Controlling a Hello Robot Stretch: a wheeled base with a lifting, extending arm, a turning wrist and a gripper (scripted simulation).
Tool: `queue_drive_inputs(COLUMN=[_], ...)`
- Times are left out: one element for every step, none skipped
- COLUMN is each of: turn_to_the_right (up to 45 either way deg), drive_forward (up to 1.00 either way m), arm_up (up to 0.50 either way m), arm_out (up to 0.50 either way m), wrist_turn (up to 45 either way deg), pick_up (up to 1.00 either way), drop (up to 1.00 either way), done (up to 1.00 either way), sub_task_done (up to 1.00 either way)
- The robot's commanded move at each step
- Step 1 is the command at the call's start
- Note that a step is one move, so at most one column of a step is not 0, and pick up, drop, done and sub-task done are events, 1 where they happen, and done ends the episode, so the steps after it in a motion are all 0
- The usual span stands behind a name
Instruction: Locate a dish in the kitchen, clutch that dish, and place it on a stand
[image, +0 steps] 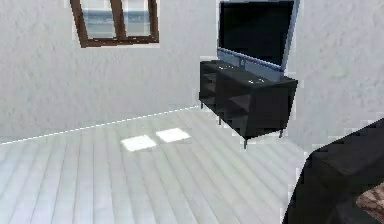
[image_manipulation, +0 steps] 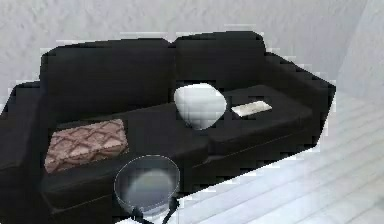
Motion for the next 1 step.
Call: queue_drive_inputs(turn_to_the_right=[0.0], drive_forward=[1.0], arm_up=[0.0], arm_out=[0.0], wrist_turn=[0.0], pick_up=[0.0], drop=[0.0], done=[0.0], sub_task_done=[0.0])
